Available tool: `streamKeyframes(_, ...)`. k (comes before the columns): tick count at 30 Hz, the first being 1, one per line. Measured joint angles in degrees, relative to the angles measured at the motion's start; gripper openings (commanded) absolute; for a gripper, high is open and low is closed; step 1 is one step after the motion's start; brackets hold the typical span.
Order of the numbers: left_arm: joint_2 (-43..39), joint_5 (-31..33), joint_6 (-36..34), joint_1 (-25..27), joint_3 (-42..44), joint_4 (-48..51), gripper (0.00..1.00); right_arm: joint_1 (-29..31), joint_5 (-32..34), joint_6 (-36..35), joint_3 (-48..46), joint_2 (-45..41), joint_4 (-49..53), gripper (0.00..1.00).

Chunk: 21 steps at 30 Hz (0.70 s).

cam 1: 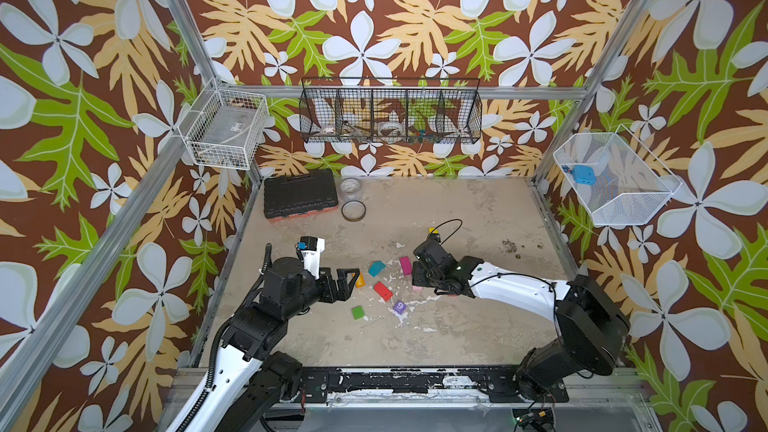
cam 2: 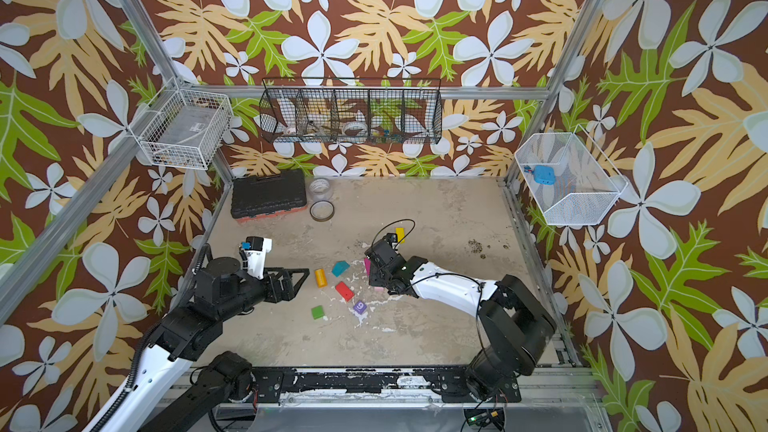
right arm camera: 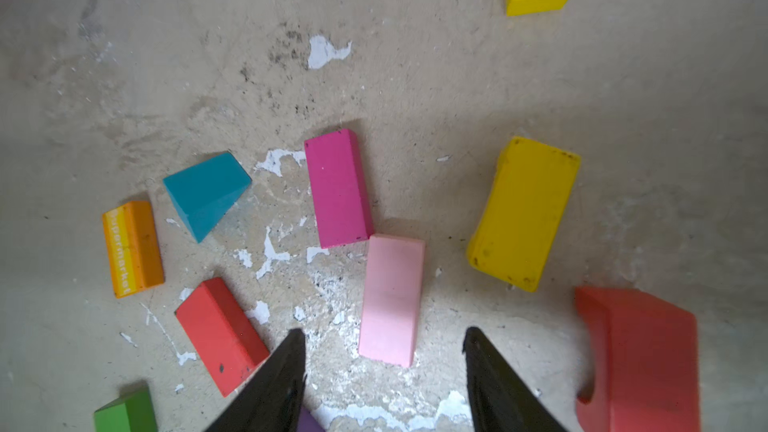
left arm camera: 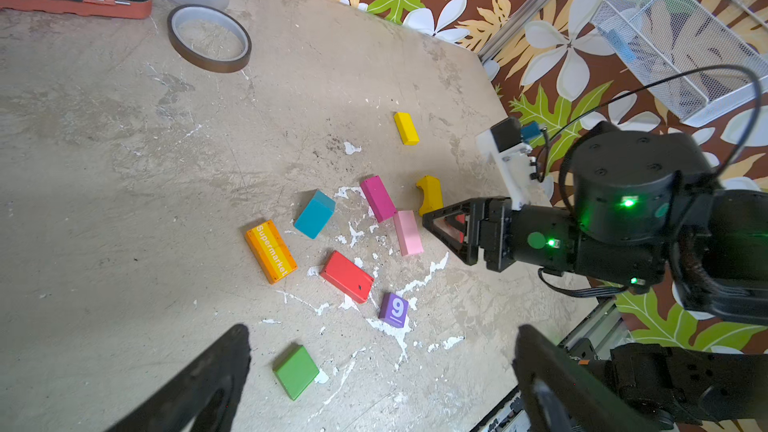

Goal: Build the wood block tower
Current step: 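Move the right gripper back to the pink block and grasp it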

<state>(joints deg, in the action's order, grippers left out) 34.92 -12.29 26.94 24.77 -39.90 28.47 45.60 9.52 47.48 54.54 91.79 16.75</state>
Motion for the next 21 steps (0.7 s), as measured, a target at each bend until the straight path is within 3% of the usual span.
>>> streamKeyframes(13, -1.16, 0.02, -0.02, 0.0, 0.0, -0.02, 1.0, 0.26, 0.02, -1.51, 3.87, 10.78, -0.15, 0.52)
streamKeyframes(21, -1.27, 0.04, 0.0, 0.0, 0.0, -0.02, 1.0, 0.46, 1.97, -1.68, 4.5, 12.07, -0.79, 0.42)
